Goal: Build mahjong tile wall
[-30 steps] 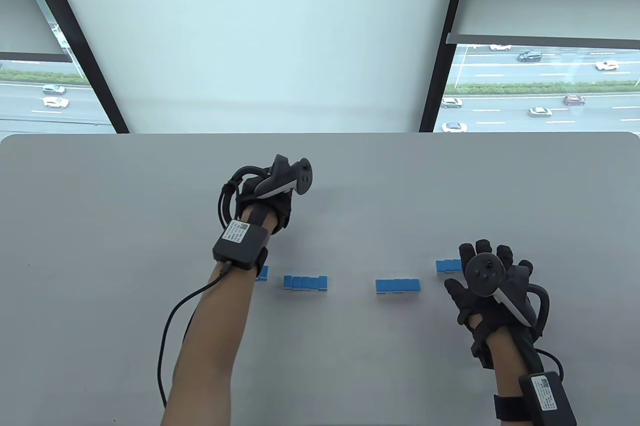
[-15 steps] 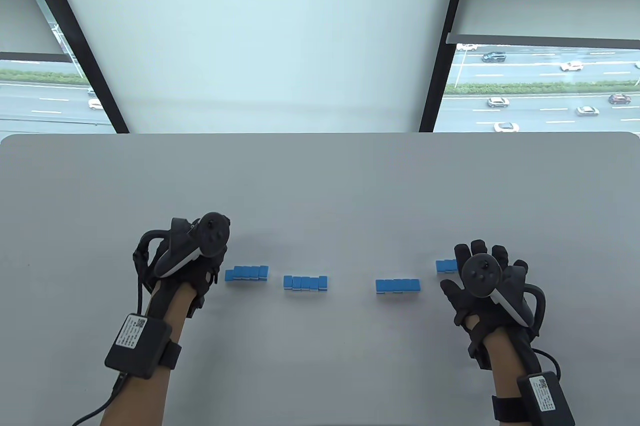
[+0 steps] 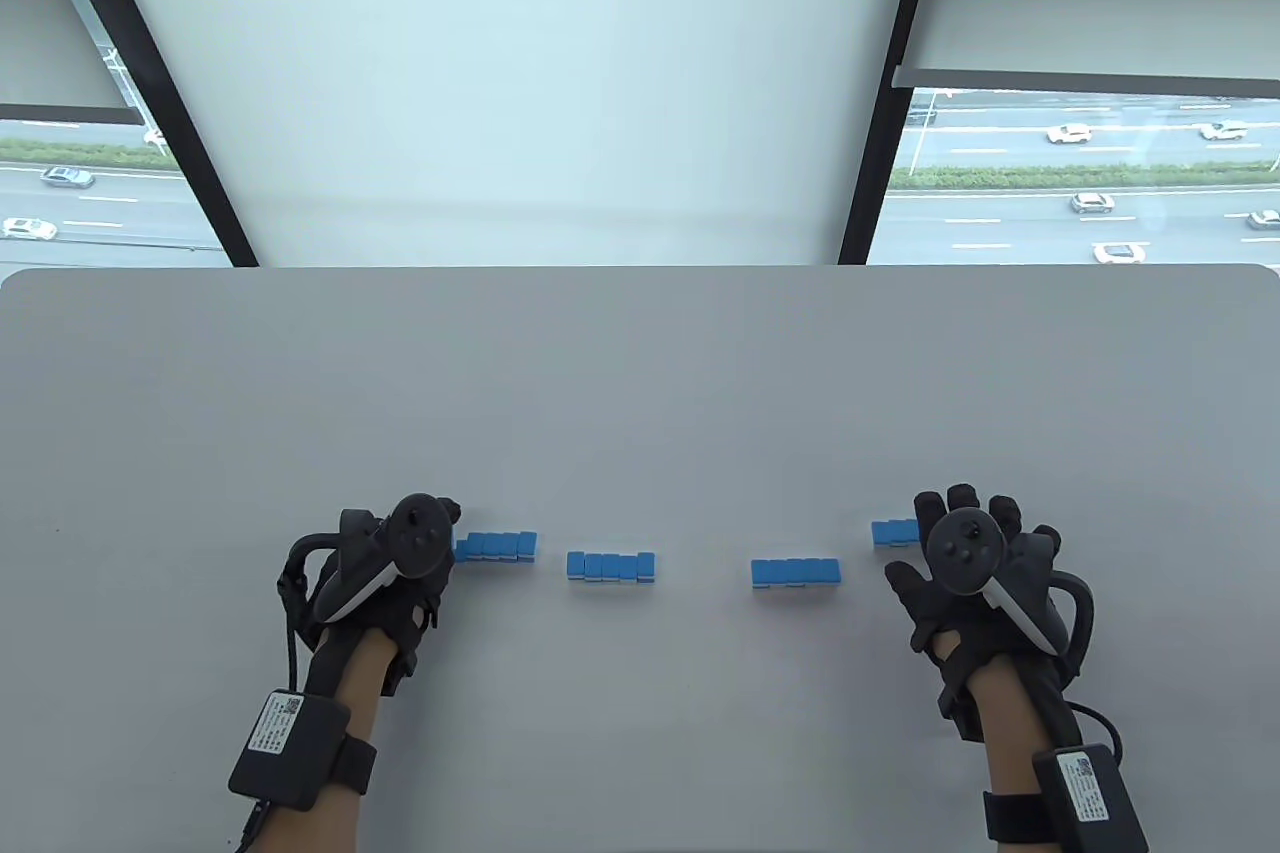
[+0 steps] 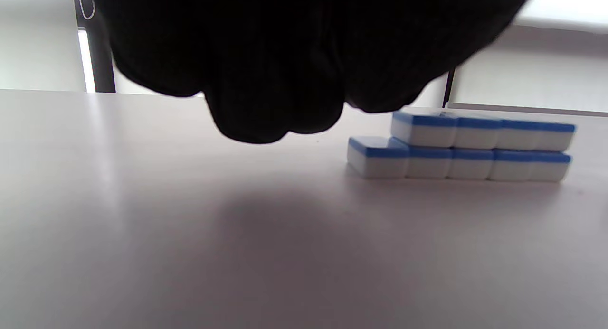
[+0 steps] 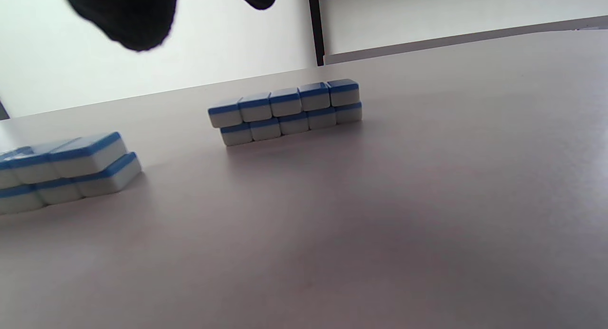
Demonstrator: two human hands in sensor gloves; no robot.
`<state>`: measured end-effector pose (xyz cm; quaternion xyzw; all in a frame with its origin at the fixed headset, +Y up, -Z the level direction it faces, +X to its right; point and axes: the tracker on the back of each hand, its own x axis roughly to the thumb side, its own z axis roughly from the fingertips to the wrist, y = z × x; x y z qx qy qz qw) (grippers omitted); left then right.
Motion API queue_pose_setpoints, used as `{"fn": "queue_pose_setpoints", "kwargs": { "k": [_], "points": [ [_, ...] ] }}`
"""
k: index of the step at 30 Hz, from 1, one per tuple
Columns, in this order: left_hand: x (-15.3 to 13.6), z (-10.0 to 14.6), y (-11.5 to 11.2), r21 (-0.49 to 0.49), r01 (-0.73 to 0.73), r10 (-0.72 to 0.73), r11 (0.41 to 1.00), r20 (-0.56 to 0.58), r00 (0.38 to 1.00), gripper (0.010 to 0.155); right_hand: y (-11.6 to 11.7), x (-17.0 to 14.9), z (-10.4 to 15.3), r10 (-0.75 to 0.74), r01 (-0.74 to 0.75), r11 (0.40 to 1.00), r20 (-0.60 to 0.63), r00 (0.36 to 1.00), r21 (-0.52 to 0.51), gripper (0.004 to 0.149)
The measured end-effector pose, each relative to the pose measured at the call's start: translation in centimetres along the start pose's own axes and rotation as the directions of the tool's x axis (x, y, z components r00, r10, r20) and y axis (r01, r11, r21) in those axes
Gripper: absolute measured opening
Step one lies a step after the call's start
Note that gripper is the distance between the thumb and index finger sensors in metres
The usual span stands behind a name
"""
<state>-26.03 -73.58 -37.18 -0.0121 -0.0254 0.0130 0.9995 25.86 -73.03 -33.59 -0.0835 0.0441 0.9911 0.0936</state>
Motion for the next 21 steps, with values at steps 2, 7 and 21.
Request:
{"fn": "queue_pose_setpoints", "kwargs": {
  "k": [2, 7, 21],
  "points": [
    [0.1, -0.2, -0.4, -0.018, -0.001, 0.001, 1.000, 0.005, 1.000, 0.058, 0.0, 0.0, 0.0, 0.003, -0.003, 1.000, -0.003, 1.000, 0.002, 0.078],
    [0.4, -0.5, -1.0, -0.066, 0.017, -0.017, 0.998, 0.005, 1.000, 0.057, 0.1, 0.0, 0.1, 0.011, -0.011, 1.000, -0.006, 1.000, 0.010, 0.078],
    [0.7, -0.7, -1.2, -0.077, 0.004, -0.002, 0.997, 0.027, 1.000, 0.057, 0.2, 0.1, 0.0, 0.018, -0.017, 1.000, -0.012, 1.000, 0.014, 0.078]
  ]
}}
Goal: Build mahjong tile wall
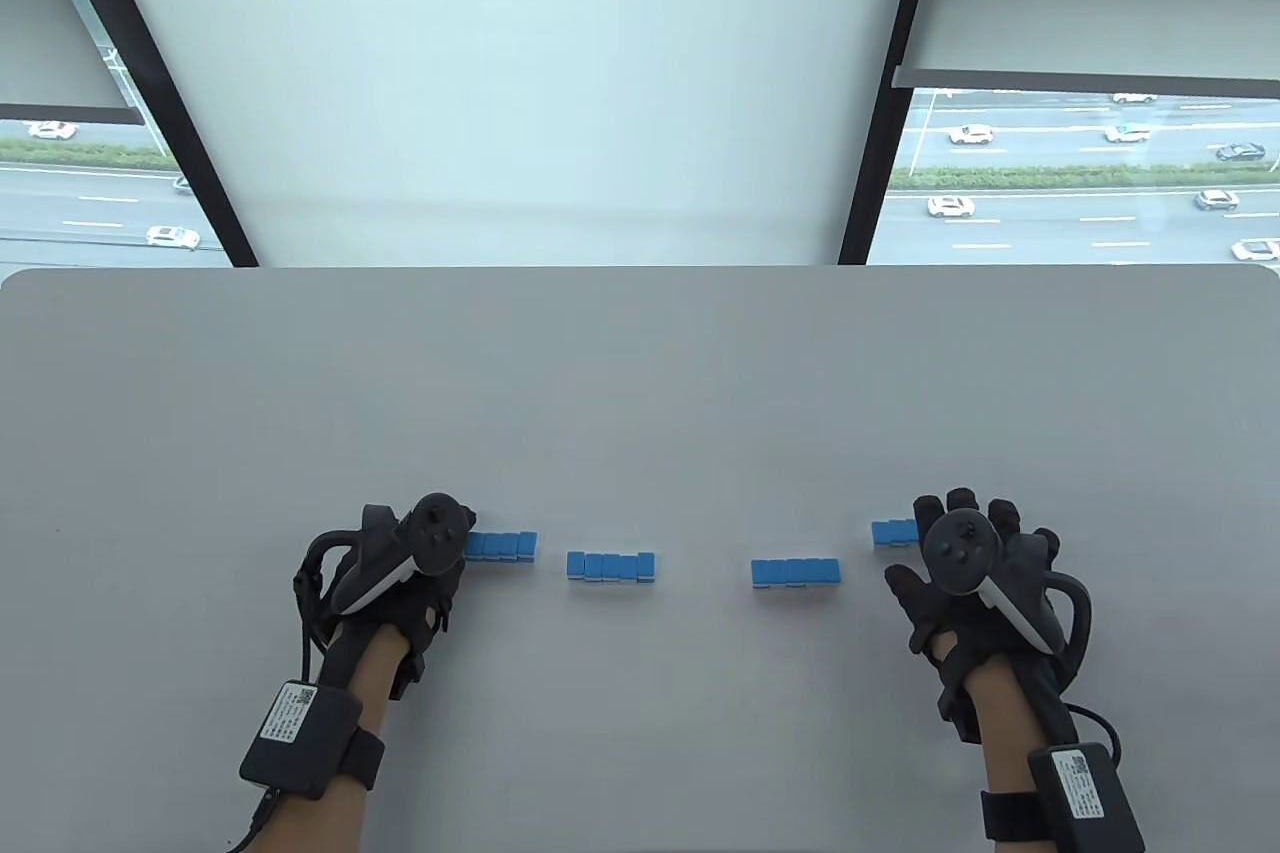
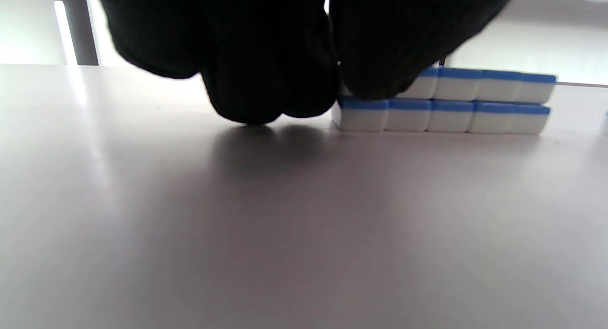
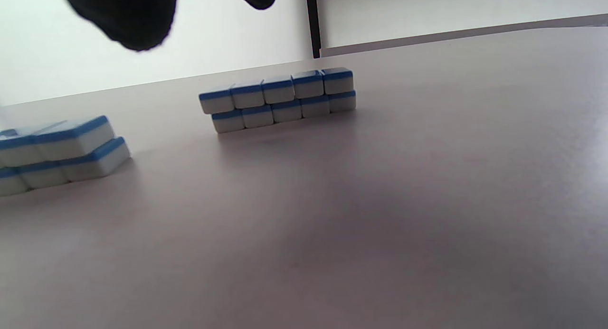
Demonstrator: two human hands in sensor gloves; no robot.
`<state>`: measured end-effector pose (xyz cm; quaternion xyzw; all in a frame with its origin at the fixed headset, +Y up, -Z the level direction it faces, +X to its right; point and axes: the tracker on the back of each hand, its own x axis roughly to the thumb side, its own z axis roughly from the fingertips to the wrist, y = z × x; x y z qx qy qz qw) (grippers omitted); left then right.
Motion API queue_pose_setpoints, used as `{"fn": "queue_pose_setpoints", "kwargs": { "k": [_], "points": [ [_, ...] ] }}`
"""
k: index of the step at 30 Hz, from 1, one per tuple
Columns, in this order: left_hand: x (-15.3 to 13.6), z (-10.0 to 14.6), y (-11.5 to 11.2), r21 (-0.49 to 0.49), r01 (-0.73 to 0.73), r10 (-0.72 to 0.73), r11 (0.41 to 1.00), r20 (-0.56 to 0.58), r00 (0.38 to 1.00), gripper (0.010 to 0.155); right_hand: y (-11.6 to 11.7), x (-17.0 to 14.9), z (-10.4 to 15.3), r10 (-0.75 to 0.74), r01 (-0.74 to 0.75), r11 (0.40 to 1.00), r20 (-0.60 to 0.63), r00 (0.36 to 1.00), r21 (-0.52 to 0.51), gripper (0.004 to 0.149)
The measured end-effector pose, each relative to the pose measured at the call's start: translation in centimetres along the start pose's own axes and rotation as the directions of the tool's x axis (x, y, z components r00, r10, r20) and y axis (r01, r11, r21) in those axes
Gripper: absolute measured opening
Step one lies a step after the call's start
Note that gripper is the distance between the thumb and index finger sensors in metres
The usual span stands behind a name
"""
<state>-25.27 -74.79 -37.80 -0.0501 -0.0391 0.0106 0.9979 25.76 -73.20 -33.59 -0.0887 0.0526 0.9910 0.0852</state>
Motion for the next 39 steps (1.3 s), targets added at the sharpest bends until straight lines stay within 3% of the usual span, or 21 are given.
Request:
{"fn": "queue_pose_setpoints", "kwargs": {
  "k": [9, 17, 24, 26, 29, 34, 39],
  "points": [
    [-0.1, 0.2, 0.1, -0.020, -0.014, 0.014, 1.000, -0.006, 1.000, 0.061, -0.1, -0.1, 0.0, -0.007, 0.007, 1.000, 0.000, 1.000, -0.007, 0.078],
    [-1.0, 1.8, 4.0, 0.100, -0.132, 0.135, 0.986, -0.020, 0.991, 0.063, -0.3, -0.4, 0.0, -0.019, 0.019, 1.000, -0.003, 1.000, -0.008, 0.078],
    [-0.1, 2.3, 5.7, 0.106, -0.178, 0.179, 0.978, -0.001, 0.984, 0.066, -0.1, -0.2, 0.0, -0.009, 0.009, 1.000, -0.003, 1.000, 0.007, 0.077],
    [0.4, 2.2, 5.4, 0.103, -0.142, 0.142, 0.984, 0.011, 0.990, 0.067, 0.1, -0.1, 0.0, -0.007, 0.007, 1.000, -0.001, 1.000, 0.010, 0.077],
    [0.6, 2.6, 4.5, 0.020, -0.080, 0.081, 0.997, -0.008, 0.997, 0.074, 0.4, 0.1, -0.2, 0.004, -0.004, 1.000, 0.003, 1.000, 0.024, 0.077],
    [0.0, 3.4, 3.2, -0.028, -0.114, 0.114, 0.993, -0.012, 0.993, 0.092, 0.8, 0.4, -0.2, 0.022, -0.023, 0.999, 0.005, 1.000, 0.036, 0.077],
    [-0.5, 3.4, 1.5, -0.050, -0.130, 0.130, 0.990, 0.007, 0.991, 0.094, 1.0, 0.5, -0.1, 0.007, -0.007, 0.999, 0.002, 1.000, 0.043, 0.078]
  ]
}}
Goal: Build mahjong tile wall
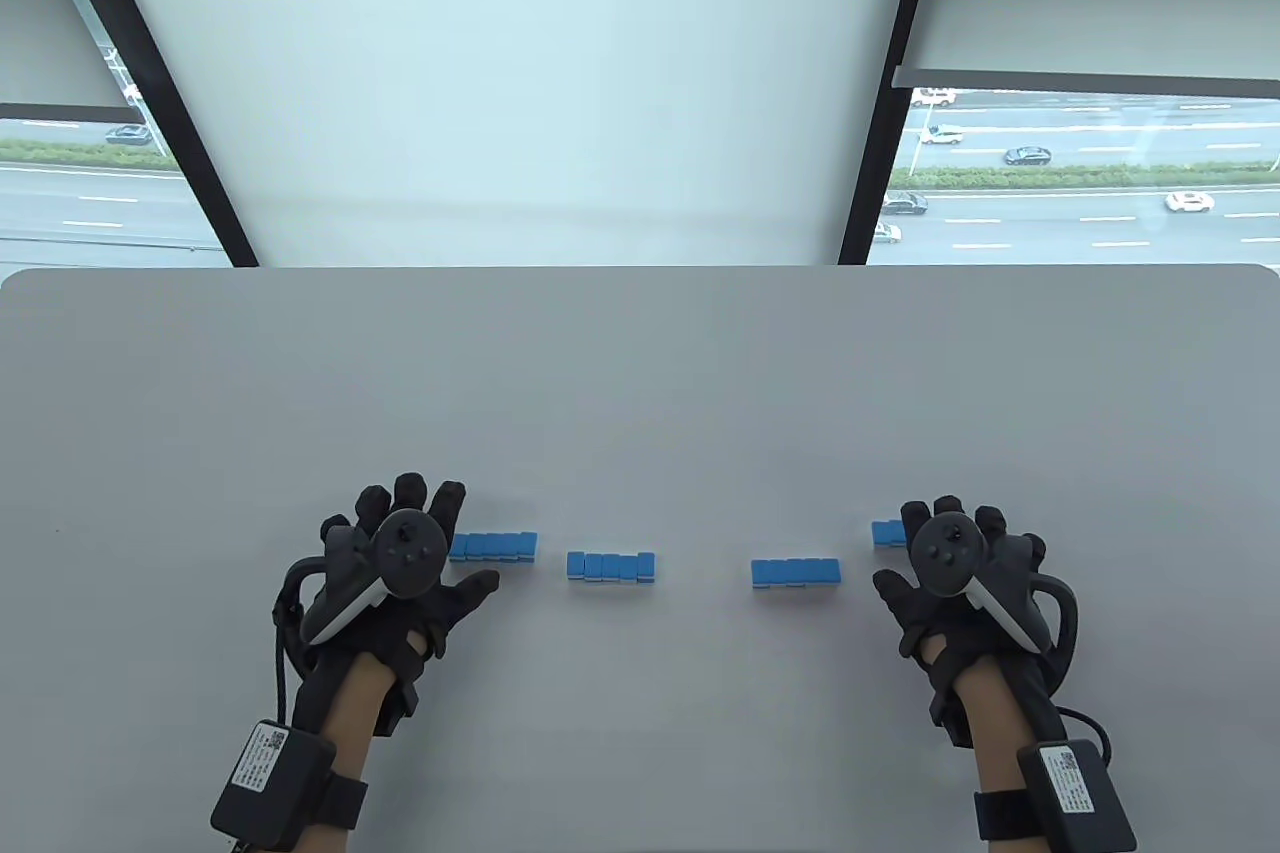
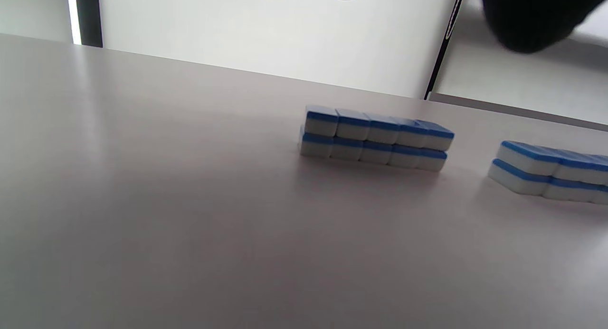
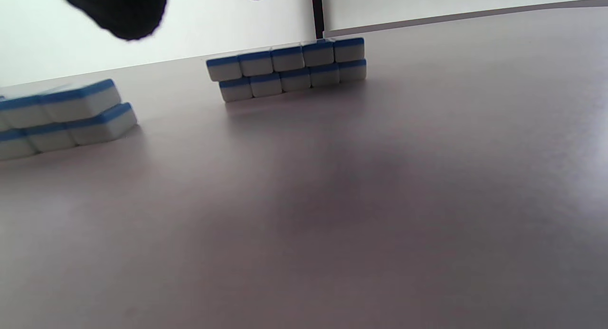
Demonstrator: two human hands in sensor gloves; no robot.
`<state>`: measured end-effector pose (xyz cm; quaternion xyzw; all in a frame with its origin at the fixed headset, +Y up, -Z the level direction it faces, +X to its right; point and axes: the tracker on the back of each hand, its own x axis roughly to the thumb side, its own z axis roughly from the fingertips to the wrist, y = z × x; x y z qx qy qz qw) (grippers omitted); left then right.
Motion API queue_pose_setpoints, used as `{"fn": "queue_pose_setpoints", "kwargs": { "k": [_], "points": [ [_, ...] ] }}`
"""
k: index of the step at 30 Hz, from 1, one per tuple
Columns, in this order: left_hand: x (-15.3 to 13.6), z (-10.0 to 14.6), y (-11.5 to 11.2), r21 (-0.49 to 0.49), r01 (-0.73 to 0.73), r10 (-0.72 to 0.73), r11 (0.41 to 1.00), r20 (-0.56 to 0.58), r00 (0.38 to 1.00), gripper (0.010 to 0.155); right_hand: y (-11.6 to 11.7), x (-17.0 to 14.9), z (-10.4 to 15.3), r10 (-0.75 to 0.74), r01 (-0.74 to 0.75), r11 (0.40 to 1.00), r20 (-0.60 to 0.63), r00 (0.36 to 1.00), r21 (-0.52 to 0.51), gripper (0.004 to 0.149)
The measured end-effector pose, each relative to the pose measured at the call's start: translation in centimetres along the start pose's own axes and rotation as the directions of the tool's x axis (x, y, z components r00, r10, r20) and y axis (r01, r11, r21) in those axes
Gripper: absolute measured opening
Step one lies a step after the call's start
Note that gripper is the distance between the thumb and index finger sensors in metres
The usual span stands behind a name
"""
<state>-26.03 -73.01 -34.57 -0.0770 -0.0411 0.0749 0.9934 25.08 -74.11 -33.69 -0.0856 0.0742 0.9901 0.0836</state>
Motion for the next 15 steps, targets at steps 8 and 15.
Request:
{"fn": "queue_pose_setpoints", "kwargs": {
  "k": [8, 15],
  "points": [
    [0.6, -0.3, 0.7, 0.053, 0.018, -0.019, 0.998, 0.029, 0.999, 0.092, -1.2, 0.5, 0.0, 0.008, -0.011, 0.998, -0.047, 0.999, -0.055, 0.079],
    [0.5, -0.4, 0.3, 0.017, 0.014, -0.014, 1.000, 0.035, 0.999, 0.089, -4.3, -0.1, -2.7, -0.123, 0.125, 0.992, -0.241, 0.963, -0.009, 0.080]
  ]
}}
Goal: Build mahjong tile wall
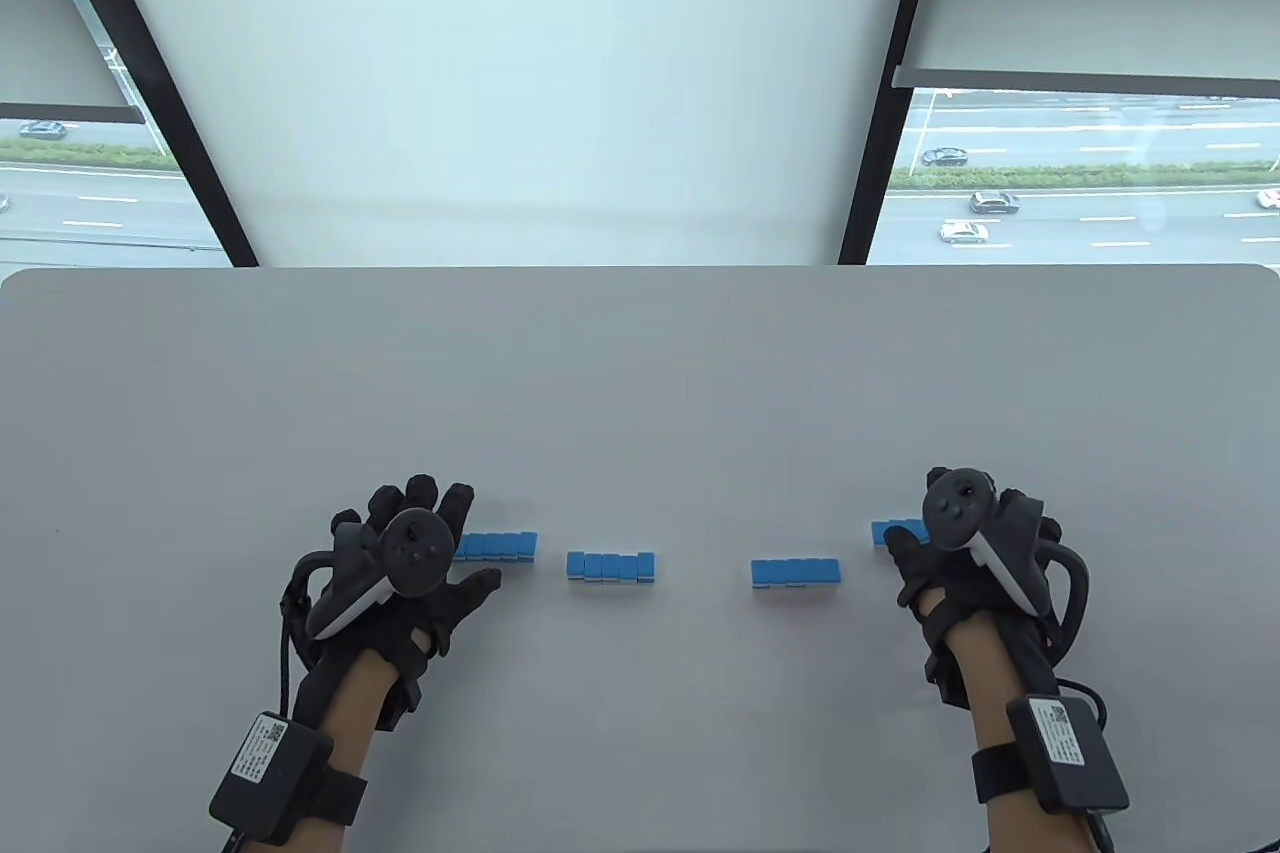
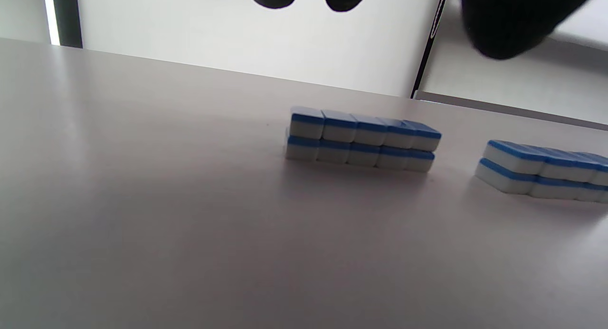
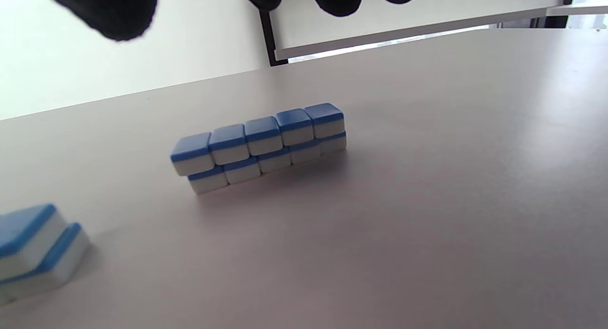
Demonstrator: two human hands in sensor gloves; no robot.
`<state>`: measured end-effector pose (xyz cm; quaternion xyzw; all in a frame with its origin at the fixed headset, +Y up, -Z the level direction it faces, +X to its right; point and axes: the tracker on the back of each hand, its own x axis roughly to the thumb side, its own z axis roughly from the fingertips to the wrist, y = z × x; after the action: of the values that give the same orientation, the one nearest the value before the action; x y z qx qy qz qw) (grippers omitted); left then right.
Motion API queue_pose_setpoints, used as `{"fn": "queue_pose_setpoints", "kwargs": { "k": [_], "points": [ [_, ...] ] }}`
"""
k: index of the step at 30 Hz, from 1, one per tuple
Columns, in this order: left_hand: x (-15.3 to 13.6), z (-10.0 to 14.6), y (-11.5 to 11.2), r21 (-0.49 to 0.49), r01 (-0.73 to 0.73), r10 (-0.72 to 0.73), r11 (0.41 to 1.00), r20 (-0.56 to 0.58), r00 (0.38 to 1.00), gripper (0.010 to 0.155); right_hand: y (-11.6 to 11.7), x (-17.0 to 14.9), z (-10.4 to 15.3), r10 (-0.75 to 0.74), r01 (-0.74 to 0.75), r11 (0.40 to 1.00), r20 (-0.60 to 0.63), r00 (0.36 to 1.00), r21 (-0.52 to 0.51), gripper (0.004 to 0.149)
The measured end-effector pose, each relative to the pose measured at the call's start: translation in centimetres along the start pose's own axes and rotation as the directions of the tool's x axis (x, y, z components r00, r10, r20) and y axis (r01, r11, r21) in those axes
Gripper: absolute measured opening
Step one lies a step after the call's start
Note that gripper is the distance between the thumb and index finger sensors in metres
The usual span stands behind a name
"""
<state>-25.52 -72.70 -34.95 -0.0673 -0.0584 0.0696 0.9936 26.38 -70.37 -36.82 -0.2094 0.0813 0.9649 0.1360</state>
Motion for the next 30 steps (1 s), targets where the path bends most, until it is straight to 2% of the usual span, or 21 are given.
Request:
{"fn": "queue_pose_setpoints", "kwargs": {
  "k": [4, 7, 10, 19, 23, 30],
  "points": [
    [0.0, -0.1, 0.0, -0.004, 0.001, -0.001, 1.000, -0.001, 1.000, 0.089, -0.5, -0.8, -2.2, -0.184, 0.204, 0.971, -0.157, 0.970, 0.125, 0.081],
    [-0.2, -0.2, -0.2, -0.027, -0.009, 0.009, 1.000, -0.007, 1.000, 0.088, 0.1, -1.6, -3.5, -0.264, 0.319, 0.927, -0.261, 0.929, 0.198, 0.082],
    [-0.3, -0.2, -0.3, -0.036, -0.009, 0.008, 0.999, -0.012, 1.000, 0.087, 0.8, -2.1, -4.3, -0.285, 0.364, 0.906, -0.325, 0.902, 0.217, 0.084],
    [-0.4, -0.3, 0.0, -0.030, -0.015, 0.014, 0.999, -0.014, 1.000, 0.087, 1.9, -0.6, -5.0, -0.181, 0.291, 0.915, -0.362, 0.915, 0.278, 0.092],
    [-0.4, -0.3, 0.1, -0.032, -0.015, 0.014, 0.999, -0.014, 1.000, 0.087, 2.4, 0.3, -4.9, -0.106, 0.238, 0.910, -0.366, 0.924, 0.338, 0.104],
    [-0.4, -0.3, 0.0, -0.036, -0.019, 0.019, 0.999, -0.010, 1.000, 0.087, 3.3, 1.8, -4.8, 0.022, 0.109, 0.930, -0.350, 0.936, 0.351, 0.112]
  ]
}}
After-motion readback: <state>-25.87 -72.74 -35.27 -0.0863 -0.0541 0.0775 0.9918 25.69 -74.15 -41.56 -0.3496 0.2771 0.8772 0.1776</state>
